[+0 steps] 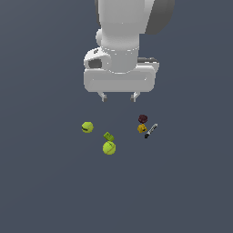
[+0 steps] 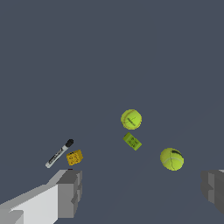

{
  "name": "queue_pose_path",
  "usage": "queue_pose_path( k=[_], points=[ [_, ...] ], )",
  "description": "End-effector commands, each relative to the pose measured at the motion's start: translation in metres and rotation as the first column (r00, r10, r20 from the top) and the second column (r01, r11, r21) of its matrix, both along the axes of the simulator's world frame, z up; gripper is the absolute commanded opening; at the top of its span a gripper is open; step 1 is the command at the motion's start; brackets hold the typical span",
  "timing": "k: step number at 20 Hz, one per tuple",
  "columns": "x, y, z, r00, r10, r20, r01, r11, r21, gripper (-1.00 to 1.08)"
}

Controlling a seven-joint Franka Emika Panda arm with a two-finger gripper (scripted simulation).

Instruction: Pick up a designated object from a clutter of objects.

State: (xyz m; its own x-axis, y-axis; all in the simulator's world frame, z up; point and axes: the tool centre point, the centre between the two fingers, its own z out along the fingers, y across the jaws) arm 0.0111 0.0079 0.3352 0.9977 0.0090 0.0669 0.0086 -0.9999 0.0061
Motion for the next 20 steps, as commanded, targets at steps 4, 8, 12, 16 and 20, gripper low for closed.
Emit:
queue_pose_path(
  k=[4,8,12,16,20],
  points=[
    [0.001,-0.002,0.002,1.000,0.001,0.003,-0.001,1.000,0.001,1.00],
    [0.005,-0.008,0.008,1.000,0.006,0.014,-0.006,1.000,0.006,1.00],
    [0.006,-0.010,0.011,1.000,0.007,0.018,-0.007,1.000,0.008,1.00],
    [0.005,-0.007,0.006,1.000,0.014,0.016,-0.014,1.000,0.006,1.00],
    [0.004,0.001,-0.007,0.999,0.041,0.012,-0.041,0.999,0.001,1.00]
  ],
)
